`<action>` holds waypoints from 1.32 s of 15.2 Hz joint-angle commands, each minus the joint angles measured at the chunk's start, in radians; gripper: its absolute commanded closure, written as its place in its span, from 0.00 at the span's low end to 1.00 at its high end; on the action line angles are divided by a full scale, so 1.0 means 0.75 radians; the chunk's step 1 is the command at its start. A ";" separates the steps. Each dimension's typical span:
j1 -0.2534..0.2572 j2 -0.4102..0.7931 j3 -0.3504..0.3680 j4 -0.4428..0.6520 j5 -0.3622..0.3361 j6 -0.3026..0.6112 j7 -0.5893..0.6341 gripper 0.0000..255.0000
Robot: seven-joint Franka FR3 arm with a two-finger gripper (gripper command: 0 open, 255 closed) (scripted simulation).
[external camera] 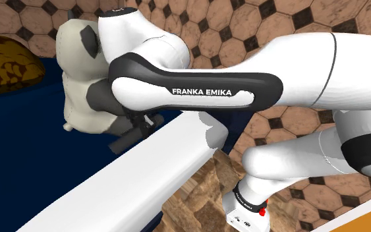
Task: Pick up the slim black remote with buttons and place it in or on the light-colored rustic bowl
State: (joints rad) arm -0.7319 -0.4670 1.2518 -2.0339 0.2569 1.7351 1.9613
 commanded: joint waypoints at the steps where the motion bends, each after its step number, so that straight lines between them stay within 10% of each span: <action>1: -0.018 0.012 -0.023 -0.007 -0.020 0.010 -0.035 1.00; 13: -0.306 0.232 -0.049 -0.006 -0.257 0.153 -0.251 1.00; 20: -0.579 0.582 0.129 0.105 -0.602 0.180 -0.199 1.00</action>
State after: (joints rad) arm -1.1295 -0.0928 1.3161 -1.9739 -0.1297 1.8701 1.7911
